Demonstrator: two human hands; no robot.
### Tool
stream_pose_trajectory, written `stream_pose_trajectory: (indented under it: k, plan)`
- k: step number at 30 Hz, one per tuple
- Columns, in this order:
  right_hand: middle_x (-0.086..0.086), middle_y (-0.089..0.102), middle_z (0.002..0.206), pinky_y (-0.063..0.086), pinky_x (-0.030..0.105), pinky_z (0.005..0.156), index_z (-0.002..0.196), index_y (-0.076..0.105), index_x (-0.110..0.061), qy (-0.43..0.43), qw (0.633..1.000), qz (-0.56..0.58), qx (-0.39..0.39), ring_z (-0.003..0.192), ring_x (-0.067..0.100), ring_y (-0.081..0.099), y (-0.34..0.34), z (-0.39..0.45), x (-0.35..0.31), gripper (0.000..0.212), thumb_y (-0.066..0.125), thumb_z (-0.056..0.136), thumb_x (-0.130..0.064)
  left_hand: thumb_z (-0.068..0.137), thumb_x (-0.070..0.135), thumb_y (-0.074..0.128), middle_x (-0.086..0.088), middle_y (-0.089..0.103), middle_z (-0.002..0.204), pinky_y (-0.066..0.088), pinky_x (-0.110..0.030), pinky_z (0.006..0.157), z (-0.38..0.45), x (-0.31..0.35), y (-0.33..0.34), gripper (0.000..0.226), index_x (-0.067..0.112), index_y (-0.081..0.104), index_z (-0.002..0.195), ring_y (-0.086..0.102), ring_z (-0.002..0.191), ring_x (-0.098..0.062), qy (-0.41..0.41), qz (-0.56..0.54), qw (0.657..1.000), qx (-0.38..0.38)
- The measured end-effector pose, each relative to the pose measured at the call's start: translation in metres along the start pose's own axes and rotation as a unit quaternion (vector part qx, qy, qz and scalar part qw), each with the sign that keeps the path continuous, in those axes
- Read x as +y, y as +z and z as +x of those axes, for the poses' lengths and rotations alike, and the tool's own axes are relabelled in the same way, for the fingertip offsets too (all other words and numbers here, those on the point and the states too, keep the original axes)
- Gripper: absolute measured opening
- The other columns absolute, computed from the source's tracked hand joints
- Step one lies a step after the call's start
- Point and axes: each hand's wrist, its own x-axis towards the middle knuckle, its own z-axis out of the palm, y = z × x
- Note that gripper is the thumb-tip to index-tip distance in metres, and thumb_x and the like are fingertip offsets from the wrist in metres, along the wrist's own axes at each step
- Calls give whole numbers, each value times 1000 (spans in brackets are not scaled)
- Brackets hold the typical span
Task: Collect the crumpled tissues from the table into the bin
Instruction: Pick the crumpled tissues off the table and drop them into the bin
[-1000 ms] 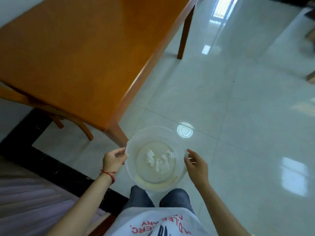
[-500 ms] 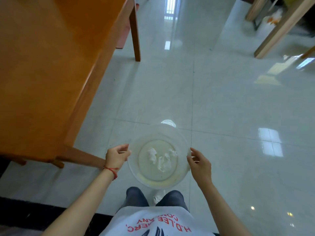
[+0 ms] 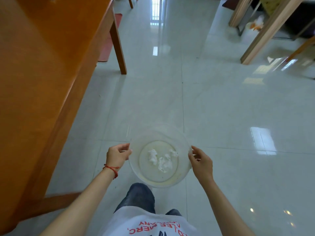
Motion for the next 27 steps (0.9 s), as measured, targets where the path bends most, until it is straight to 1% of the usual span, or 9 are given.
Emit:
stream_pose_trajectory:
  k: [5, 8, 10, 13, 16, 19, 21, 23, 27]
  plan:
    - [-5, 64, 78, 45, 4, 57, 109, 64, -16, 2, 1000, 11, 19, 61, -9, 57, 20, 82, -45, 23, 60, 86, -16, 78, -1, 63, -11, 61, 98, 49, -6, 49, 83, 53, 13, 37, -6, 57, 114, 58, 86, -26, 9, 0, 1000, -9]
    - [-9, 64, 78, 46, 4, 57, 109, 64, -16, 1, 1000, 10, 27, 64, -10, 57, 32, 129, -72, 23, 59, 86, -18, 78, -1, 64, -11, 61, 96, 49, -6, 49, 132, 87, 15, 36, -5, 58, 113, 59, 83, -27, 22, 6, 1000, -12]
    - [-7, 65, 80, 47, 5, 59, 109, 64, -15, -6, 999, 13, 34, 66, -9, 58, 38, 160, -91, 24, 59, 86, -18, 77, -2, 64, -13, 62, 96, 50, -6, 50, 165, 113, 17, 36, -5, 59, 113, 59, 84, -27, 30, 4, 999, -16]
    - [-5, 65, 85, 46, 4, 60, 111, 63, -14, -4, 999, 13, 42, 68, 0, 60, 44, 200, -115, 25, 58, 87, -18, 77, -3, 63, -13, 63, 96, 51, -7, 50, 206, 143, 26, 34, -4, 61, 110, 59, 82, -26, 31, 1, 999, -22]
    - [-14, 64, 82, 51, 11, 64, 106, 65, -16, 7, 998, 27, 50, 69, -2, 60, 47, 243, -137, 21, 58, 87, -18, 76, -4, 63, -13, 64, 96, 52, -9, 51, 247, 171, 37, 33, -3, 62, 109, 60, 80, -26, 36, -3, 999, -27]
    - [-18, 65, 81, 46, 5, 57, 101, 68, -17, 3, 998, 42, 43, 65, -9, 58, 49, 294, -155, 17, 59, 86, -16, 76, -5, 63, -13, 65, 95, 54, -11, 53, 290, 201, 54, 32, -3, 62, 108, 61, 77, -22, 33, -11, 999, -30]
    - [-18, 65, 81, 45, 3, 56, 99, 68, -18, -4, 998, 42, 43, 65, -9, 58, 49, 332, -168, 16, 59, 86, -17, 76, -4, 63, -12, 65, 93, 55, -13, 56, 321, 220, 67, 31, -2, 63, 107, 62, 74, -19, 32, -11, 999, -26]
    - [-18, 66, 82, 46, 4, 56, 99, 69, -19, -7, 998, 46, 45, 66, -7, 59, 49, 373, -182, 16, 60, 86, -19, 75, -3, 64, -13, 66, 94, 57, -18, 59, 354, 242, 82, 31, -2, 63, 106, 63, 77, -24, 31, -17, 999, -25]
    - [-19, 66, 81, 47, 3, 57, 99, 68, -19, -10, 998, 53, 44, 67, -9, 60, 46, 449, -213, 16, 60, 86, -22, 75, -3, 64, -15, 67, 94, 56, -17, 58, 413, 290, 111, 30, -2, 64, 105, 63, 81, -28, 23, -16, 999, -20]
